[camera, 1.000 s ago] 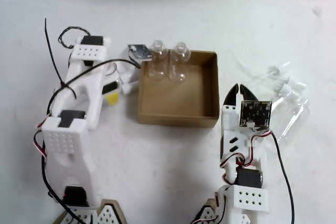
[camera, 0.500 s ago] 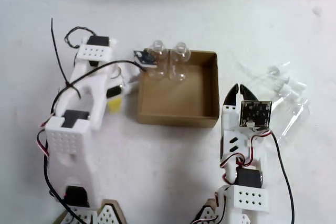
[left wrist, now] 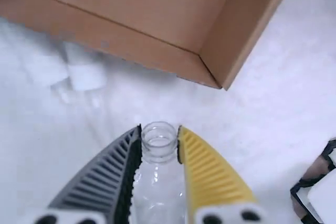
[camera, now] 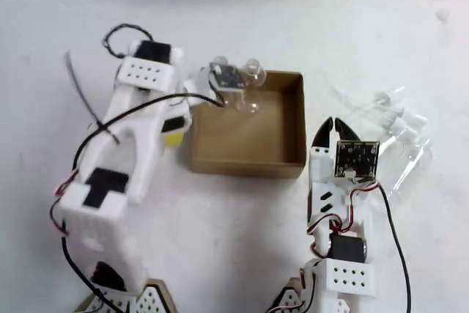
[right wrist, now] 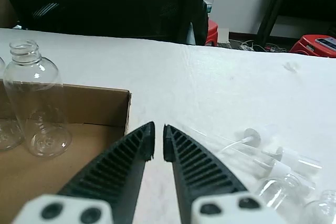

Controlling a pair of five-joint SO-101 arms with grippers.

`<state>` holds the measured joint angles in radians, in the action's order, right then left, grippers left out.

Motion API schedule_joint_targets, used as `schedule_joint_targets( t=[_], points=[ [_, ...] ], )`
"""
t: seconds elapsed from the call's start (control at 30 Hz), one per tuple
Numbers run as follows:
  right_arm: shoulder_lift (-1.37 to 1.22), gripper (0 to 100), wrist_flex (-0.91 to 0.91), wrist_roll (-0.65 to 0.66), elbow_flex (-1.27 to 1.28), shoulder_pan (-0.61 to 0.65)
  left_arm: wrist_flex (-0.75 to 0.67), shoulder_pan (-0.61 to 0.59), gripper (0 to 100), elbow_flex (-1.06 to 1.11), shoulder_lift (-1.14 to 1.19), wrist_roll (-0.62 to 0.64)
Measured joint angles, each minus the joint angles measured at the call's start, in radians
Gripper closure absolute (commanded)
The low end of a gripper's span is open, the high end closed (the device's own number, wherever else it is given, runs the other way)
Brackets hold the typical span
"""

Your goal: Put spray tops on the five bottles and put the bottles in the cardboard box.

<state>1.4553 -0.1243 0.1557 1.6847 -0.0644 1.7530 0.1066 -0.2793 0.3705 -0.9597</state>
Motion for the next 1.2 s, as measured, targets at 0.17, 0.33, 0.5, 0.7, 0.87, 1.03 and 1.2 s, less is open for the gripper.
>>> schedule_joint_targets(
  t=[0.17, 0.33, 0.5, 0.7, 0.87, 1.03, 1.2],
  points=[
    [0.000, 98.0, 0.000, 0.000, 0.000, 0.000, 0.000, 0.000, 98, 0.000, -0.189, 0.000],
    [0.000, 98.0, 0.000, 0.000, 0.000, 0.000, 0.008, 0.046, 98, 0.000, -0.373, 0.000],
    [0.000, 98.0, 0.000, 0.000, 0.000, -0.002, 0.014, 0.109, 98, 0.000, -0.526, 0.000],
    [0.000, 98.0, 0.000, 0.000, 0.000, -0.003, 0.014, 0.213, 98, 0.055, -0.615, 0.127],
    [0.000, 98.0, 0.000, 0.000, 0.000, -0.005, -0.041, 0.259, 98, 0.058, -0.666, 0.413],
    [0.000, 98.0, 0.000, 0.000, 0.000, 0.002, -0.127, 0.310, 98, 0.063, -0.736, 0.548],
    [0.000, 98.0, 0.000, 0.000, 0.000, 0.003, -0.170, 0.385, 98, 0.063, -0.760, 0.661]
  ],
)
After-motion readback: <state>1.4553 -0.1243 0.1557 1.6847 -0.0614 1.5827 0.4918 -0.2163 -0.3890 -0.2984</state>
